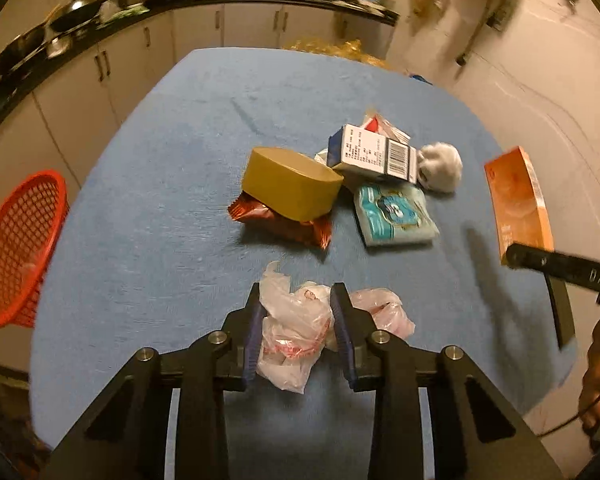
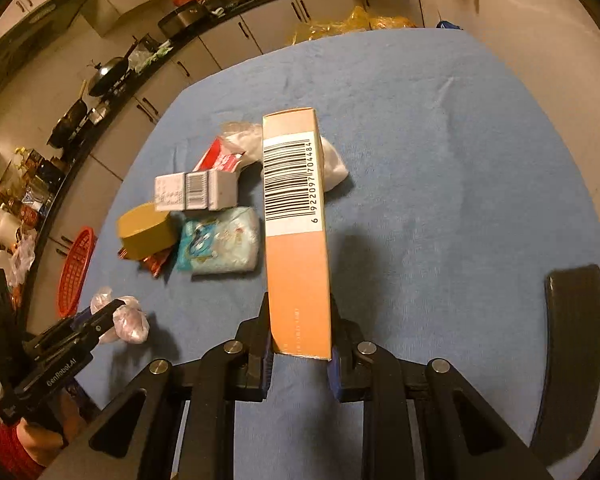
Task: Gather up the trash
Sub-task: 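Carry the bag with the left tool over the red basket while the right tool carries the box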
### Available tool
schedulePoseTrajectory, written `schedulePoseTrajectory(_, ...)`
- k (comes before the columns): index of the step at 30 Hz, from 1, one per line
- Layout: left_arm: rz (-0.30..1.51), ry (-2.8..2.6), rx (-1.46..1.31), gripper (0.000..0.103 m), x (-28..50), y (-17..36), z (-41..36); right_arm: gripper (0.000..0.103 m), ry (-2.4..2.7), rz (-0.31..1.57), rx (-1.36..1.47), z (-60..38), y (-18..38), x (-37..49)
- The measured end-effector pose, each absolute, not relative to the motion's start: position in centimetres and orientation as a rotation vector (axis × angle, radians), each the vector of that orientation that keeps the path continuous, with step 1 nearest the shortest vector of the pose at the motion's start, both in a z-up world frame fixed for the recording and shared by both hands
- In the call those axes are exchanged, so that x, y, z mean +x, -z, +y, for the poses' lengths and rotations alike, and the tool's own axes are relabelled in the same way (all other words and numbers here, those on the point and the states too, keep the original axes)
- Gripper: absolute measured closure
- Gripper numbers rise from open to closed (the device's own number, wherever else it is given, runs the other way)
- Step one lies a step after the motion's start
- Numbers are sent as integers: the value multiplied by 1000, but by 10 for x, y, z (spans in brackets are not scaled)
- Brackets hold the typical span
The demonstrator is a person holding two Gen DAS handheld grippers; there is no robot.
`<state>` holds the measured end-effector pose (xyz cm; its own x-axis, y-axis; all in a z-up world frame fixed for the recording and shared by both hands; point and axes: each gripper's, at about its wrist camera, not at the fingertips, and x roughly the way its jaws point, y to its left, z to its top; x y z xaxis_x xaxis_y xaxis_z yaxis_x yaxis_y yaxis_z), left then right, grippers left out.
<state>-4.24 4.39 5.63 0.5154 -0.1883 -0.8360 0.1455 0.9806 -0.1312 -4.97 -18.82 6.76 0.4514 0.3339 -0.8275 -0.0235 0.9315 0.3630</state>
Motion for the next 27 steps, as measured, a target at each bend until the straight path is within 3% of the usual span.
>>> schedulePoseTrajectory(11,900,201,32,72,-46,-115,124,80,-250,1070,292,-101,-126,-72)
schedulePoseTrajectory(27,874,41,-49,71,-69,-135,222,80,-422,1097,174,25,-152,-71)
